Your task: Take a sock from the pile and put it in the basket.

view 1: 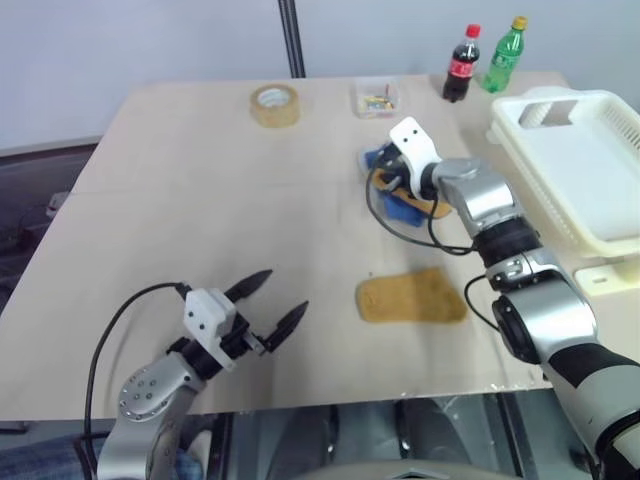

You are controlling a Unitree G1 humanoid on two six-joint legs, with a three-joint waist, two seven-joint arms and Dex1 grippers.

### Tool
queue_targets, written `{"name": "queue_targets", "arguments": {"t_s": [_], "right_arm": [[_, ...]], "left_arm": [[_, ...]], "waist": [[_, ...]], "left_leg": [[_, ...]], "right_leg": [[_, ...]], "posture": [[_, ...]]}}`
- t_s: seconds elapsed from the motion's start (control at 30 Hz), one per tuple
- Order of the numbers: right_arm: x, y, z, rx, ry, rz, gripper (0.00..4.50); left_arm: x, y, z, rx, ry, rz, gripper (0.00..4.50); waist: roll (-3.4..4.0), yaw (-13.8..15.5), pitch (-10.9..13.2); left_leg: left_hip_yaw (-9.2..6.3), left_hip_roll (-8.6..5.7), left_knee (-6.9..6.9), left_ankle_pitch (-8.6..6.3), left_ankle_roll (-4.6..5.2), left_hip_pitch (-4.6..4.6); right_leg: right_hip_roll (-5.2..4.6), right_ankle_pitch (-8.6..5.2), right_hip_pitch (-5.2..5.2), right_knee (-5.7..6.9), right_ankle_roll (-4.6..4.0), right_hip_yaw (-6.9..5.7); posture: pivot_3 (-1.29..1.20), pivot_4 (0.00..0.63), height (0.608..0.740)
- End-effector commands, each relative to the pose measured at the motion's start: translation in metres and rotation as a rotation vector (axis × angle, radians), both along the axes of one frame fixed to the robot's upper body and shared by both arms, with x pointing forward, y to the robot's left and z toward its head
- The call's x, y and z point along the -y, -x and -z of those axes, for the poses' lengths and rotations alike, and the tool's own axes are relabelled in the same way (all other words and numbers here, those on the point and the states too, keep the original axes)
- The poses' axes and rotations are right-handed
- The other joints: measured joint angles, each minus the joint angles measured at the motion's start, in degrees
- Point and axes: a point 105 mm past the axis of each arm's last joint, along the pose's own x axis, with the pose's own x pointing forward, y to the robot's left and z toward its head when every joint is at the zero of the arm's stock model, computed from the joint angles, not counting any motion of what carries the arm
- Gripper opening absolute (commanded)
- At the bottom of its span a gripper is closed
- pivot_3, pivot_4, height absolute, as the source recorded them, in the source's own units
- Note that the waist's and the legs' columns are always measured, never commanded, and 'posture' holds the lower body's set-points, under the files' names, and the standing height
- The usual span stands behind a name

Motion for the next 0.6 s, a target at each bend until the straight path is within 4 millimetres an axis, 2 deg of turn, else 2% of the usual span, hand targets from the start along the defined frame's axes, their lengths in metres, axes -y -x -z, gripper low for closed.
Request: {"name": "queue_targets", "arguments": {"t_s": [0.03,0.1,0.2,0.3,0.4,0.47,0.53,0.6], "right_arm": [[-0.005,0.002,-0.018,0.048,-0.029,-0.022,0.10],[-0.005,0.004,-0.024,0.063,-0.039,-0.031,0.10],[-0.004,0.013,-0.044,0.104,-0.067,-0.070,0.10],[0.000,0.032,-0.063,0.133,-0.089,-0.123,0.10],[0.001,0.062,-0.073,0.120,-0.107,-0.198,0.10],[-0.003,0.082,-0.069,0.083,-0.111,-0.241,0.10],[-0.010,0.099,-0.058,0.026,-0.111,-0.280,0.10],[-0.029,0.112,-0.028,-0.052,-0.107,-0.303,0.10]], "left_arm": [[0.003,0.003,-0.005,0.028,0.002,0.009,4.50],[0.003,0.002,-0.005,0.029,0.002,0.009,4.50],[0.003,0.002,-0.006,0.032,0.001,0.011,4.50],[0.003,0.002,-0.007,0.034,0.001,0.012,4.50],[0.003,0.002,-0.008,0.037,0.002,0.010,4.50],[0.002,0.002,-0.008,0.037,0.002,0.010,4.50],[0.001,0.001,-0.007,0.036,0.002,0.012,4.50],[0.002,-0.001,-0.006,0.033,0.003,0.023,4.50]], "waist": [[0.00,0.00,0.00],[0.00,0.01,0.00],[0.00,0.03,0.00],[0.00,0.18,0.00],[0.00,0.32,-0.01],[0.00,0.32,-0.01],[0.00,0.15,-0.02],[-0.04,0.09,-0.08]], "left_leg": [[0.00,0.00,0.00,0.00,0.00,0.00],[0.00,0.00,0.00,0.00,0.00,0.00],[-0.01,0.00,0.00,0.00,0.00,-0.02],[-0.07,0.00,0.02,-0.01,0.02,-0.10],[-0.24,0.00,0.13,-0.01,0.02,-0.35],[-0.28,0.00,0.18,-0.01,0.02,-0.45],[-0.30,0.01,0.18,-0.08,0.13,-0.44],[-0.30,0.02,0.18,-0.08,0.14,-0.42]], "right_leg": [[0.00,0.00,0.00,0.00,0.00,0.00],[0.00,0.00,0.00,0.00,0.00,0.00],[0.00,0.00,-0.01,0.00,0.00,0.00],[-0.02,0.00,-0.04,-0.03,0.00,-0.07],[-0.06,0.00,-0.17,-0.05,0.00,-0.24],[-0.07,0.00,-0.23,-0.05,0.00,-0.28],[-0.11,0.00,-0.23,-0.04,0.00,-0.28],[-0.12,0.00,-0.23,-0.02,0.00,-0.27]], "posture": [[0.00,0.150,0.738],[0.00,0.150,0.738],[0.00,0.150,0.738],[0.00,0.150,0.738],[0.00,0.150,0.738],[0.00,0.150,0.738],[0.00,0.150,0.738],[0.00,0.150,0.738]]}}
